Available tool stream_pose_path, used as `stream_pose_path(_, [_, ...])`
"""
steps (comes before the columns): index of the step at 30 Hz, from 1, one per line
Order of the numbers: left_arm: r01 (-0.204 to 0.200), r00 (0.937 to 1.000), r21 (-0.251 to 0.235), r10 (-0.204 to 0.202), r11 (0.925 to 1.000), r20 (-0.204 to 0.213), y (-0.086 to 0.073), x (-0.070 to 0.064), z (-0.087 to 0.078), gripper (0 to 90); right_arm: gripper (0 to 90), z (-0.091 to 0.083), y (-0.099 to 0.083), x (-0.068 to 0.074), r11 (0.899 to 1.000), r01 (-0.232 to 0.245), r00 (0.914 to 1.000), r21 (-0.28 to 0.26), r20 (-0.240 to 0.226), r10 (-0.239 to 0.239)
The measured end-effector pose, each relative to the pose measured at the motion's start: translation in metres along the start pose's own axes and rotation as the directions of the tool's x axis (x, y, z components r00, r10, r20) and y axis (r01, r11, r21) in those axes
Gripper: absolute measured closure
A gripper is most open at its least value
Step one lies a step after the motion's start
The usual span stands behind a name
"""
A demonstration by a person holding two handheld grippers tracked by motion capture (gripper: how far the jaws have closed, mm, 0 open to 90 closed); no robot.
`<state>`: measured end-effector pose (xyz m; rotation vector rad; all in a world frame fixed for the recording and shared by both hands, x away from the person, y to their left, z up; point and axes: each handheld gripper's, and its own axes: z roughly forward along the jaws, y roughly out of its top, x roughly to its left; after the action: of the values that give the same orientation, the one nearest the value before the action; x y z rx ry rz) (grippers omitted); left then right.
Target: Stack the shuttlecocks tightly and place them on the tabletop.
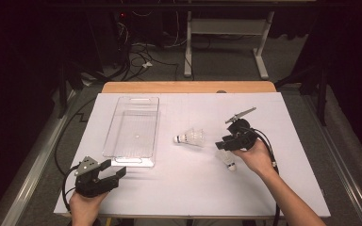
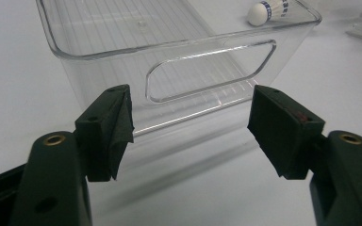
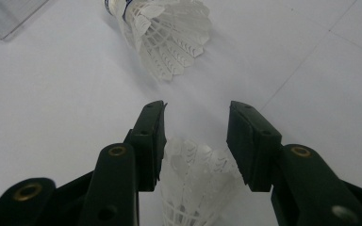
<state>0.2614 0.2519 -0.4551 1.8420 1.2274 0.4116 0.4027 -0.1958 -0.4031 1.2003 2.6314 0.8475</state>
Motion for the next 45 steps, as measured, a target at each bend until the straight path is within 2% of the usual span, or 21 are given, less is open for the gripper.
stream_pose_path(15, [0.005,1.0000,0.004,-0.005,1.0000,-0.007,0.0001,0.0002,0.0003,32.1,57.6,-0.0033,-0.0016,0.0017,1.000,0.018,0.9998,0.011,-0.008,-0.018])
stream_pose_path(30, [0.008,0.9999,0.006,-0.008,1.0000,-0.008,0.0001,0.0006,0.0003,32.2,60.5,-0.0036,-0.0035,0.0017,0.999,0.022,0.9998,0.048,-0.005,-0.022])
stream_pose_path(45, [0.009,0.9999,0.003,-0.009,1.0000,-0.008,0.0000,0.0003,0.0002,32.3,81.2,-0.0019,-0.0054,0.0001,0.996,0.020,0.9994,0.083,-0.029,-0.018])
